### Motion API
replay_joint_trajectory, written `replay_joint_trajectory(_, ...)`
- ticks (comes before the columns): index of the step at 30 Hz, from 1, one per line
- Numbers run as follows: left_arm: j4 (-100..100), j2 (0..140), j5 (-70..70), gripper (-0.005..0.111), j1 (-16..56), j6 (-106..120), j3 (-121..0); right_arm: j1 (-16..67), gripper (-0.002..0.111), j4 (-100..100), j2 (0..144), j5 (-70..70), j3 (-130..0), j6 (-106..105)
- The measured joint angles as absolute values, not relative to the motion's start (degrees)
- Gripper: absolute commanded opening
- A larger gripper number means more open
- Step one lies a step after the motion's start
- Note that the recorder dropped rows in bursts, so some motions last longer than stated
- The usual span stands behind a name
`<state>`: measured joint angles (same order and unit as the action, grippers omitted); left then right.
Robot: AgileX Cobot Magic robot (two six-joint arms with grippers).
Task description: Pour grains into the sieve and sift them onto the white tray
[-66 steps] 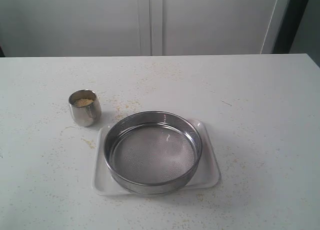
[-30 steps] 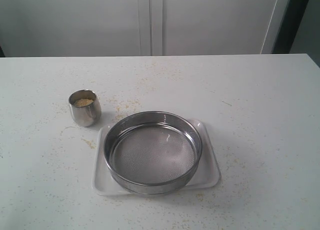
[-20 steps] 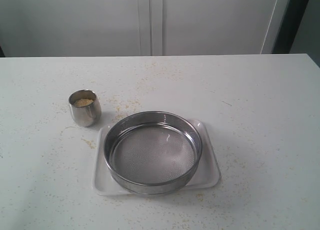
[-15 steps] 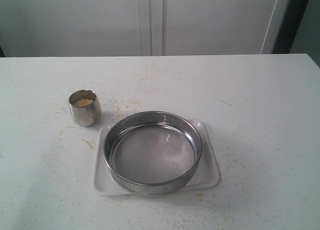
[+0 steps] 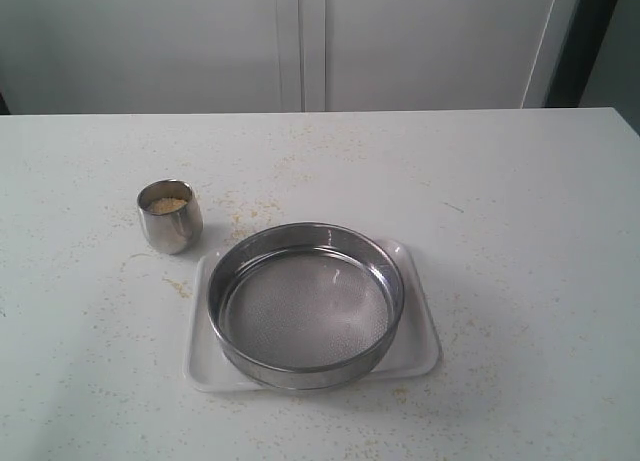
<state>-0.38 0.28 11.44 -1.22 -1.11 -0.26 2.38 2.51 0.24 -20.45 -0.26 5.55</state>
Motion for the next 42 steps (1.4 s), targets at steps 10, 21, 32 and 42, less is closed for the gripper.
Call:
replay_joint_trajectory(10, -0.4, 0.2, 18.1, 0.000, -1.2, -1.2, -0.3, 2.4, 0.000, 2.5, 0.2, -20.4, -0.3, 6.0)
replay_joint_trajectory(21, -0.6, 6.8, 22.7, 0.000, -1.2, -1.2, -0.3, 2.4, 0.000, 2.5, 0.2, -20.4, -0.3, 6.0)
replay_joint_trajectory(32, 1.6, 24.4, 31.7, 0.000, -1.2, -5.2, -0.3, 2.4, 0.000, 2.5, 0.2, -20.4, -0.3, 6.2)
replay_joint_trajectory(42, 8.4, 38.7, 41.0, 0.000, -1.2, -9.7, -0.3, 2.4, 0.000, 2.5, 0.2, -20.4, -0.3, 6.3)
